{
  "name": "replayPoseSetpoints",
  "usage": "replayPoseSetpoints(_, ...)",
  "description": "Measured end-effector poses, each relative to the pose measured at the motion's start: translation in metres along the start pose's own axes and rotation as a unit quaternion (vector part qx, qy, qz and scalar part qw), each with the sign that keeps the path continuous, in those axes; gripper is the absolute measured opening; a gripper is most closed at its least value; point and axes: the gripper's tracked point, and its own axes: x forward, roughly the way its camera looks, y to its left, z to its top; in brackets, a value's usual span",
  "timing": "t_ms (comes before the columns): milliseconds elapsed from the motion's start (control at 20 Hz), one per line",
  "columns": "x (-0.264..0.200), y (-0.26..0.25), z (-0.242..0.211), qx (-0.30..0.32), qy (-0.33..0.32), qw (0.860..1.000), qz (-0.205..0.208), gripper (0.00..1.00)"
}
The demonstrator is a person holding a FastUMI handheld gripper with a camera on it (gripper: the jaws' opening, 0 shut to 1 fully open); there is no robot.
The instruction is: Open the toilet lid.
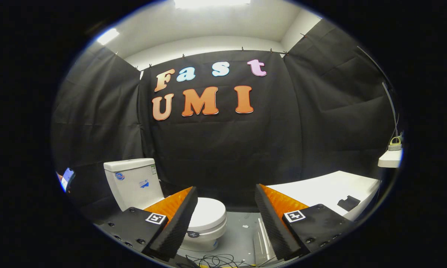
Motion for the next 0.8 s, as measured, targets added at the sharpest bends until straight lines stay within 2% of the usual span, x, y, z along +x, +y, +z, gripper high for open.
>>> replayPoseSetpoints(800, -0.0012, 0.0007, 0.0000, -0.002, 0.000, 1.000, 0.002, 0.99)
